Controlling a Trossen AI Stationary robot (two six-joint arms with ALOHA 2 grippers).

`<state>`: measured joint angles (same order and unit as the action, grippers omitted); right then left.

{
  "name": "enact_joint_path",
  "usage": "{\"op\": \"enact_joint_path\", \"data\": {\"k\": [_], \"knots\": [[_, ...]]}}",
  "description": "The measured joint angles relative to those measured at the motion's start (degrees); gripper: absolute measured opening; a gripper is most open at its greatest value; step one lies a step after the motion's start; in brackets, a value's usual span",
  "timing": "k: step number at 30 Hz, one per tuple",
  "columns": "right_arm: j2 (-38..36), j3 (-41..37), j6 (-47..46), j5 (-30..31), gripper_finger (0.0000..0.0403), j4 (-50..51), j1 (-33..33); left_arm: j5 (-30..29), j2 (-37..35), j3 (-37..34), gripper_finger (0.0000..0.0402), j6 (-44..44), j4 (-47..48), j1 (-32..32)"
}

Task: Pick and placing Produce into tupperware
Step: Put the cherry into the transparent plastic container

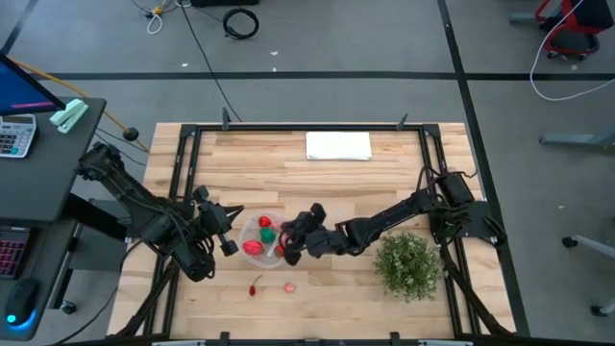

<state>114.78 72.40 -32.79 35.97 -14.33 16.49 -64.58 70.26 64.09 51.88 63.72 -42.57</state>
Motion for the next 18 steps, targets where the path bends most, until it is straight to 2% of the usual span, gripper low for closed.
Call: {"op": "enact_joint_path", "data": {"k": [4,6,12,18], "knots": [[0.0,0.0,1.9,-12.6,0.0055,0.9,-1.6,0.0,0.0,0.0,0.0010,0.0,0.0,0.0],[0.0,0.0,1.5,-16.3,0.0055,4.0,-2.7,0.0,0.0,0.0,0.0009,0.4,0.0,0.0],[0.0,0.0,1.5,-21.1,0.0065,9.3,-5.2,0.0,0.0,0.0,0.0018,1.7,0.0,0.0],[0.0,0.0,1.5,-22.1,0.0113,8.9,-6.4,0.0,0.0,0.0,0.0019,1.5,0.0,0.0]]}}
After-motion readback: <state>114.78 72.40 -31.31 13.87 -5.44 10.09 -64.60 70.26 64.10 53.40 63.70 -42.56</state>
